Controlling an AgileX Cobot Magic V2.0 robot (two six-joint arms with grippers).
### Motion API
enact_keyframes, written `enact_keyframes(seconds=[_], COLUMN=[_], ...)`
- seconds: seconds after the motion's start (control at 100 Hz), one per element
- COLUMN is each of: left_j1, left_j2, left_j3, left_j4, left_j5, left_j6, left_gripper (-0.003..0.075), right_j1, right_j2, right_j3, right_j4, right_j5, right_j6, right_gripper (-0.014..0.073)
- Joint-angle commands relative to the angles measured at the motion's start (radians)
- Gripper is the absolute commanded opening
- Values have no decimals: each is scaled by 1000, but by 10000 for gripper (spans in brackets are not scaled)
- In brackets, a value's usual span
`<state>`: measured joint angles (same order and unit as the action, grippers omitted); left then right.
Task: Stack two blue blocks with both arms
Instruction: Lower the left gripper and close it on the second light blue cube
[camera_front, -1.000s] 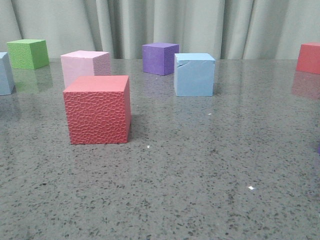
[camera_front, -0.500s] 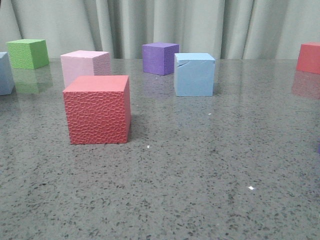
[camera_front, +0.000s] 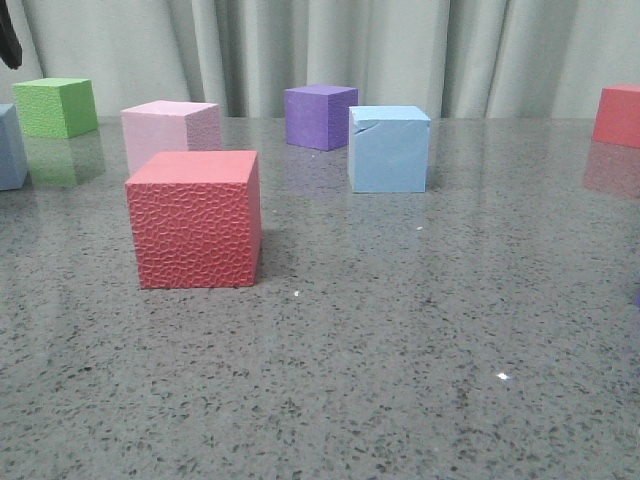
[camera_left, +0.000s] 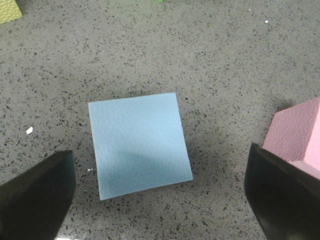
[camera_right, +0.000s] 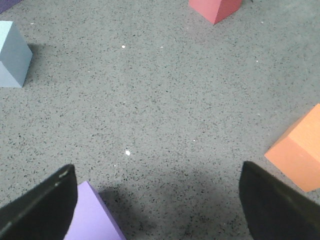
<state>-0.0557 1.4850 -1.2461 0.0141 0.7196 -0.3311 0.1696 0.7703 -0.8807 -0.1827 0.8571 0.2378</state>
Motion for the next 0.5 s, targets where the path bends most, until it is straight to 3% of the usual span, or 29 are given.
enact_keyframes(seconds=[0.0,0.49], left_j1=[-5,-5], left_j2=[-30,-28], left_j3=[-37,-38], left_j4=[13,66], left_j5=[-65,-83], left_j6=[-18,-63], left_gripper=[638,638], right_j1=[-5,-5], right_j2=[-11,-11], right_j3=[-24,-24], right_j4=[-16,-8], right_j5=[-67,-68], right_j6=[3,3], right_gripper=[646,646])
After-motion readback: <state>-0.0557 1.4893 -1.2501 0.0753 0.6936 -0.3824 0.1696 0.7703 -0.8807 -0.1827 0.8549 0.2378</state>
